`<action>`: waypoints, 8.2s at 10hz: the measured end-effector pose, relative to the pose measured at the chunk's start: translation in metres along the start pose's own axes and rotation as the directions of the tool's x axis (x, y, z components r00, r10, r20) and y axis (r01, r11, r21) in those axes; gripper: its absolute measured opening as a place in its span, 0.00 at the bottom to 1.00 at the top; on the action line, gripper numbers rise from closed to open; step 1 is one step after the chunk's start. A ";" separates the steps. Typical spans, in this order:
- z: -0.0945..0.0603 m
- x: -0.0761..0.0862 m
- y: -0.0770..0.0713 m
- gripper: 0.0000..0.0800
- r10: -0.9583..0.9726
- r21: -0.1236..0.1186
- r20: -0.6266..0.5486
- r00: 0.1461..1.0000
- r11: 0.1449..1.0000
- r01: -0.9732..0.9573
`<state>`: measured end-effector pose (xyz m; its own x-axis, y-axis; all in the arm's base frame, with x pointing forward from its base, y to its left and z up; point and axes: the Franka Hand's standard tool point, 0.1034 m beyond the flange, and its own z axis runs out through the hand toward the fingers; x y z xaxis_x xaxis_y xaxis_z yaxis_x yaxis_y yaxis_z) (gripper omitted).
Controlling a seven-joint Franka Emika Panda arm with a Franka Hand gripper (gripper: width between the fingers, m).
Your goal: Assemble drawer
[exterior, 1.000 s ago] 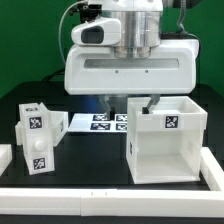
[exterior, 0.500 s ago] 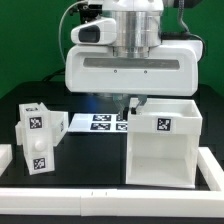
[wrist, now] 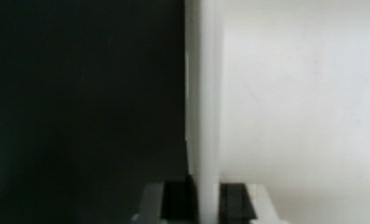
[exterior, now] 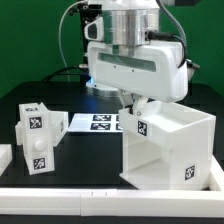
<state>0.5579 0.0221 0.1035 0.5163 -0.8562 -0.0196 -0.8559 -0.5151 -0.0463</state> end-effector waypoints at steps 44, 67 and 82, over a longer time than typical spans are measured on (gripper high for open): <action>-0.034 0.141 0.121 0.81 -0.926 0.494 0.018 0.376 0.336 0.802; 0.004 0.121 0.134 0.07 -0.913 0.852 0.227 0.340 0.355 0.384; -0.001 0.092 0.067 0.04 -0.864 0.686 0.300 0.404 0.490 0.538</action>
Offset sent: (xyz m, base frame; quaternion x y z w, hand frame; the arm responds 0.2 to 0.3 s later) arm 0.0175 0.0219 -0.0110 0.0210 0.0316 0.2345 0.9714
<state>0.5482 -0.0917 0.0999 0.9570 0.1112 -0.2678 -0.1214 -0.6854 -0.7180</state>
